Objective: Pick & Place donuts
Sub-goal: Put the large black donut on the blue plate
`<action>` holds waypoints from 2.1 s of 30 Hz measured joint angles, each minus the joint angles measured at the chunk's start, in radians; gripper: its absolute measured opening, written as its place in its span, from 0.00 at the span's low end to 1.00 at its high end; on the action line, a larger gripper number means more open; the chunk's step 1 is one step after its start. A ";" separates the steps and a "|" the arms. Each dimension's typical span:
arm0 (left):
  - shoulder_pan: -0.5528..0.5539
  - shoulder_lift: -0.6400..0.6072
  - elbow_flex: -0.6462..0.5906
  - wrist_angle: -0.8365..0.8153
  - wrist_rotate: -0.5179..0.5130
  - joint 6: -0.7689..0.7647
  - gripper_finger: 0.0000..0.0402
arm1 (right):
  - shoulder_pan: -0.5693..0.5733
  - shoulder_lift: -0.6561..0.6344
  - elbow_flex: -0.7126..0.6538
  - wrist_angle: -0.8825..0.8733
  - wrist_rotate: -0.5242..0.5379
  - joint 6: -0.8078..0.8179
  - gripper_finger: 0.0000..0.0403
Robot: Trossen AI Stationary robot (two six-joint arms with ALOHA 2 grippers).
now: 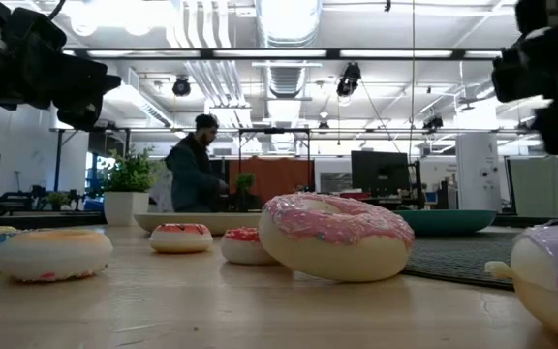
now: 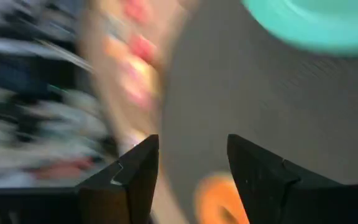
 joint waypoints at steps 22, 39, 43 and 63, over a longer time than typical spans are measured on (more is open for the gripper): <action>0.000 0.000 0.000 0.001 0.000 0.000 0.23 | 0.466 0.819 0.333 -0.219 0.069 -0.010 0.49; 0.000 0.000 0.000 0.001 0.000 0.000 0.23 | 0.597 0.810 0.457 -0.226 0.149 -0.229 0.47; 0.000 0.001 0.000 0.001 0.000 0.000 0.23 | 0.656 0.903 0.511 -0.235 0.123 -0.380 0.45; 0.000 0.001 0.000 0.000 0.000 0.000 0.23 | 0.677 1.158 0.671 -0.340 0.242 -0.346 0.45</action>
